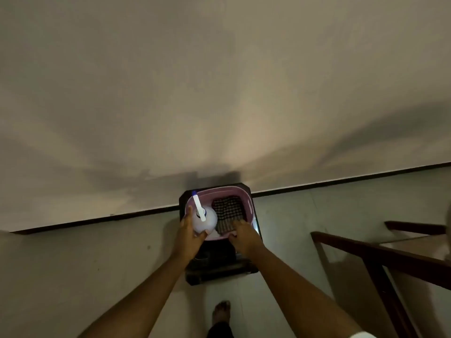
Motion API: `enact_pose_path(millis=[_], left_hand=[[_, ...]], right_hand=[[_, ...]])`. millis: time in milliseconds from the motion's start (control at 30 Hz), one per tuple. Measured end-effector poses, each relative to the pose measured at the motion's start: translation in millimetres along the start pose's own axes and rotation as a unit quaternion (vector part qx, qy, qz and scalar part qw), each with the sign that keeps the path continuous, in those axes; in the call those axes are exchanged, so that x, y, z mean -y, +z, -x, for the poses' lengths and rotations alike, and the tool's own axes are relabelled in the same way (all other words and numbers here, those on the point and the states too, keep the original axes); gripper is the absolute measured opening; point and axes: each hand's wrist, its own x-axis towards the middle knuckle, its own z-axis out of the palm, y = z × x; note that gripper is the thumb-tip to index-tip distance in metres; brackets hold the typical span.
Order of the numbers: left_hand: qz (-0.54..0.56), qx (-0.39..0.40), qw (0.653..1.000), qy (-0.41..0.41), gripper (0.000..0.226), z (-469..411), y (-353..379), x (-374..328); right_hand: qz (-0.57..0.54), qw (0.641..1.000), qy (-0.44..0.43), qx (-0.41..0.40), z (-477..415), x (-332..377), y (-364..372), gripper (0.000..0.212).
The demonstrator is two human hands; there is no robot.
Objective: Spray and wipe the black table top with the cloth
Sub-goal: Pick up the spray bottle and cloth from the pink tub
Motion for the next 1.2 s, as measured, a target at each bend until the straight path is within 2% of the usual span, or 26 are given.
enact_pose_path(millis=[200,300,467,667,800,900,1000,1033,1133,1200], left_hand=[[0.004,0.001,1.000,-0.012,0.098,-39.5,21.3,30.6],[0.018,-0.024,0.999,-0.032,0.097,-53.7,30.0,33.8],[0.013,-0.098,0.994,-0.039,0.088,-71.7,40.3,24.2],[0.015,-0.098,0.995,-0.005,0.073,-64.2,35.8,16.8],[0.019,-0.075,0.996,-0.035,0.066,-57.3,36.7,13.8],[0.028,-0.067,0.996,-0.044,0.061,-56.0,34.8,12.6],[0.030,-0.055,0.997,-0.048,0.051,-55.9,32.4,7.9],[0.027,-0.052,0.997,-0.042,0.049,-56.3,31.3,5.7],[0.039,-0.068,0.996,-0.035,0.037,-59.6,24.2,-5.3],[0.054,-0.081,0.995,-0.025,0.034,-57.6,18.4,-13.5]], right_hand=[[0.098,0.995,0.020,0.030,-89.3,-3.8,0.3,0.046],[0.156,0.986,0.008,0.061,-120.4,-9.2,5.8,0.056],[0.316,0.943,-0.033,0.103,-148.2,-11.5,11.4,0.069],[0.414,0.904,-0.039,0.099,-159.5,-11.4,21.2,0.073],[0.375,0.923,-0.042,0.071,-159.3,-17.2,22.2,0.059],[0.371,0.921,-0.085,0.085,-149.8,-20.9,14.2,0.063],[0.282,0.952,-0.010,0.115,-139.0,-23.5,8.2,0.051],[0.237,0.965,0.019,0.115,-134.6,-23.5,4.9,0.052],[0.124,0.985,0.079,0.089,-122.6,-23.4,-5.8,0.077],[0.066,0.991,0.109,0.051,-113.7,-22.5,-15.5,0.075]])
